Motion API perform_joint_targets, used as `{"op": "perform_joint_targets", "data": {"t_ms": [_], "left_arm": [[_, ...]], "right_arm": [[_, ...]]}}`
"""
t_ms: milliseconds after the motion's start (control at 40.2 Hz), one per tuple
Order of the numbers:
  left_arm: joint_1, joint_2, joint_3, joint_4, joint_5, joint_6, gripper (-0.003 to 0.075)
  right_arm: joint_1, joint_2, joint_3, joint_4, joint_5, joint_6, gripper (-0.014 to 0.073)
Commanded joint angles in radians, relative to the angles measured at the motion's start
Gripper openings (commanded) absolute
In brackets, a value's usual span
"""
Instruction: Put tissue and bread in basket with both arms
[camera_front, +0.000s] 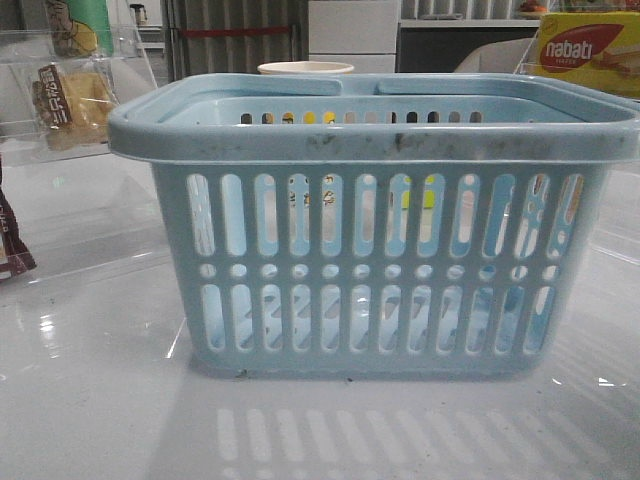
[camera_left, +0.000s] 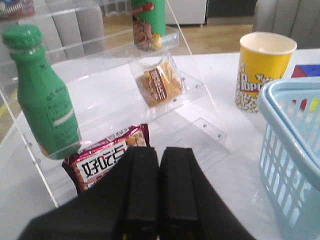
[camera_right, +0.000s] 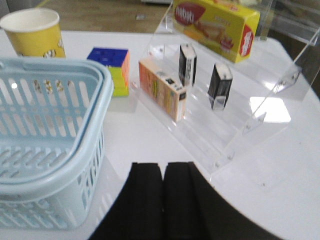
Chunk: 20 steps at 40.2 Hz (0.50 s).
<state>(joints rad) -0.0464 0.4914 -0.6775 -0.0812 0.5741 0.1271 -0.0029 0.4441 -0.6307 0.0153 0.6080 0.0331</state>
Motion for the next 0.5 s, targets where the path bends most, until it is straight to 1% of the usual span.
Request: {"op": "perform_joint_targets", "data": {"t_ms": [0,199,472], "left_arm": [[-0.006,0.045,-0.03,-0.003,-0.06,-0.002,0.0093],[-0.006,0.092,-0.028,-0.003,-0.06,-0.002,0.0093],[-0.006,0.134,-0.028,-0.003,-0.06,-0.002,0.0093]], "right_arm": [[-0.006,0.053,-0.037,-0.002,-0.03,0.0,0.0028],[-0.006,0.098,-0.036,-0.002,-0.017,0.0,0.0028],[-0.006,0.114,-0.036,-0.002,-0.015,0.0,0.0033]]}}
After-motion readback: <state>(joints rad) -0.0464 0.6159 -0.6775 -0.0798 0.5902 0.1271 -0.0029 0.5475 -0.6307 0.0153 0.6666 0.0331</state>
